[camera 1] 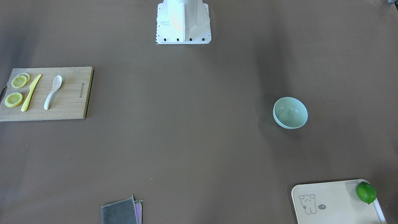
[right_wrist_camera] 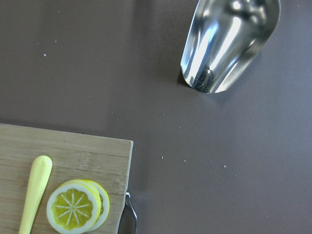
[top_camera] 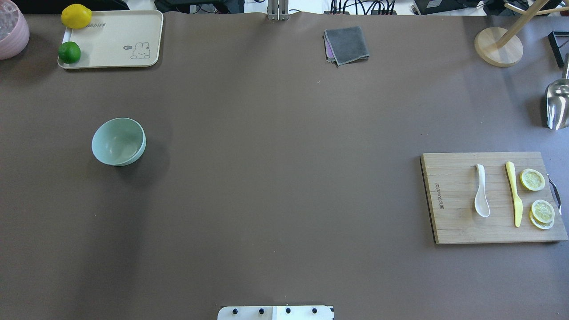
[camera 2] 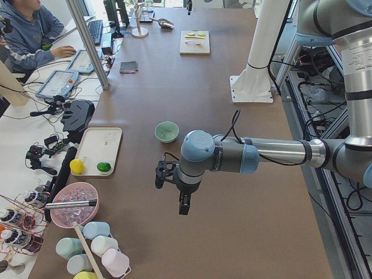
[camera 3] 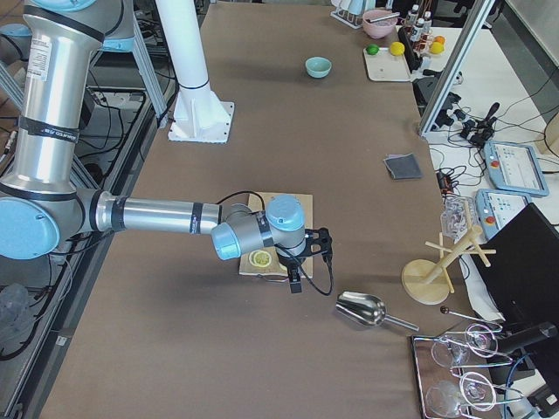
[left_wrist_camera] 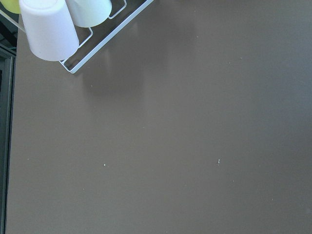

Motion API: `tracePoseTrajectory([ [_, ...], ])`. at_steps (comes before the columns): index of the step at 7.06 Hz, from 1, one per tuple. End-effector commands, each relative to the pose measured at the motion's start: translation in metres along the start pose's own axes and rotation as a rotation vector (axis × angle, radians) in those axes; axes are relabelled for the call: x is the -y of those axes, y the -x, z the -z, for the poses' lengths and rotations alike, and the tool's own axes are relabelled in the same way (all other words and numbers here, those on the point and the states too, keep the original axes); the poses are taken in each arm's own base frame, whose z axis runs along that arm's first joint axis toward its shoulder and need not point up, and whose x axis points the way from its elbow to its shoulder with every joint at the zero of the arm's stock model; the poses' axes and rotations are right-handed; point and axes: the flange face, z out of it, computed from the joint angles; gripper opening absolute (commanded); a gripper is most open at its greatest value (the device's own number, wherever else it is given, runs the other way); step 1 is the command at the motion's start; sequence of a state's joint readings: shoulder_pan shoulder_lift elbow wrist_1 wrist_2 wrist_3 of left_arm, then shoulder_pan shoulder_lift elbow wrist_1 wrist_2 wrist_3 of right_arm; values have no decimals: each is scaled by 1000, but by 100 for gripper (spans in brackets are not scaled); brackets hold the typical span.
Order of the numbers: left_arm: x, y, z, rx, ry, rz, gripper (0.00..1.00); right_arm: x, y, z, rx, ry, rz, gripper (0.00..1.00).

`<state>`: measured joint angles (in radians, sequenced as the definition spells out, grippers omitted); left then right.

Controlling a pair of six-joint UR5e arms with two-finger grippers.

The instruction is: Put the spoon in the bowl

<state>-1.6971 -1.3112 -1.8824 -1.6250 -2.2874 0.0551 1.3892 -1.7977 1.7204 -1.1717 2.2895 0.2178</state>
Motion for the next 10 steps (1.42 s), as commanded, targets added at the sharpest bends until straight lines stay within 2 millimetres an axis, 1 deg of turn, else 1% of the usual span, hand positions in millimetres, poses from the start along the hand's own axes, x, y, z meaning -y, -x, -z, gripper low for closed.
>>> tracePoseTrajectory([
  [1, -1, -7, -2, -101, -5, 5, 98, -1, 2, 1, 21, 2, 11, 100],
  [2, -5, -7, -4, -106, -16, -6, 98, 0, 3, 2, 20, -1, 12, 100],
  [3, -5, -7, -3, -106, -22, -4, 98, 1, 4, 3, 22, -4, 16, 100],
  [4, -3, -11, -1, -111, -23, 26, 98, 3, 12, 7, 41, -9, 22, 100],
  [5, 4, -17, 1, -116, -31, 55, 97, 6, 21, 14, 55, -18, 33, 100],
  [6, 10, -30, -5, -121, -34, 19, 98, 7, 26, 16, 62, -20, 29, 100],
  [7, 17, -41, -9, -128, -48, -14, 98, 9, 41, 17, 69, -19, 13, 100],
  [8, 24, -63, -15, -148, -57, 31, 98, 12, 64, 14, 79, -6, 4, 100],
  [9, 43, -120, -31, -191, -69, 57, 97, 17, 78, 12, 89, -2, -4, 100],
  [10, 56, -173, -53, -218, -33, 71, 96, 20, 96, 12, 96, 0, 16, 100],
])
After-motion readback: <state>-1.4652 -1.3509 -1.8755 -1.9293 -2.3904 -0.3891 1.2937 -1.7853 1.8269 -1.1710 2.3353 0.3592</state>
